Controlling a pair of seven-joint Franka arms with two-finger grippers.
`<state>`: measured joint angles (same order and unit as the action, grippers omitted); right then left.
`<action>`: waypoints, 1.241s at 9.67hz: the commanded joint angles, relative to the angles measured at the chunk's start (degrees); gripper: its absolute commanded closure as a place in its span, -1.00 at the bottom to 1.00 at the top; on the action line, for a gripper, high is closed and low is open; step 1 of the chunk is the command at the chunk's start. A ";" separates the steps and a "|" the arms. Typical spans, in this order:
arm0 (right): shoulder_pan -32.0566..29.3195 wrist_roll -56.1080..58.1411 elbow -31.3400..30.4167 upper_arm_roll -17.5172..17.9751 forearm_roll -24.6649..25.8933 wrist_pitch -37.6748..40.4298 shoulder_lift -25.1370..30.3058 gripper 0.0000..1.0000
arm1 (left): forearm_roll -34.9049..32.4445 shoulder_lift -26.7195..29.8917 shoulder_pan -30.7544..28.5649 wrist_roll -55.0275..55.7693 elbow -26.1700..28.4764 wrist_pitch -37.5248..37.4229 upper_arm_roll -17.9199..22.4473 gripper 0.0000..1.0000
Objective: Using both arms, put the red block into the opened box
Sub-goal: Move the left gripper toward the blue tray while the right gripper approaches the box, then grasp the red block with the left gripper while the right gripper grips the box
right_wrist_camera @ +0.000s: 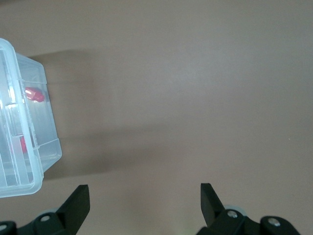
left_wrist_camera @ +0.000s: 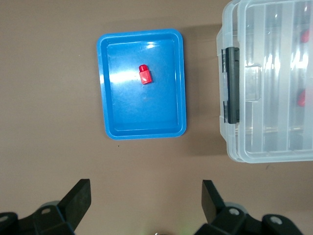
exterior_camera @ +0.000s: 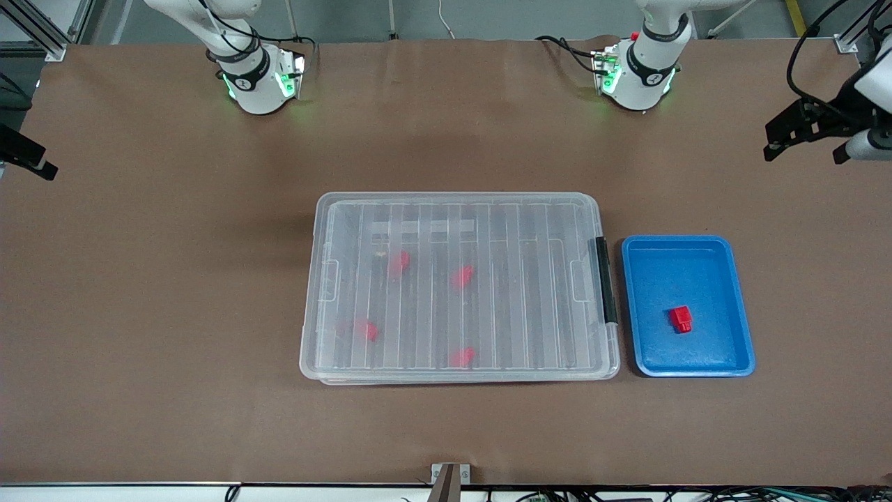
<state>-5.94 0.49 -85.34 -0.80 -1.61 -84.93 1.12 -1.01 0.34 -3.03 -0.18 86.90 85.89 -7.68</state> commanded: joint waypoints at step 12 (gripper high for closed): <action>18.06 -20.09 -2.81 10.73 5.03 -26.51 -28.18 -1.00 | -1.54 -41.11 -3.12 5.10 5.21 36.61 0.21 -1.00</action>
<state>11.82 -18.81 -88.14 9.77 1.99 -110.78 -26.98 -1.60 -37.97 -6.11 4.00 92.51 120.39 -7.37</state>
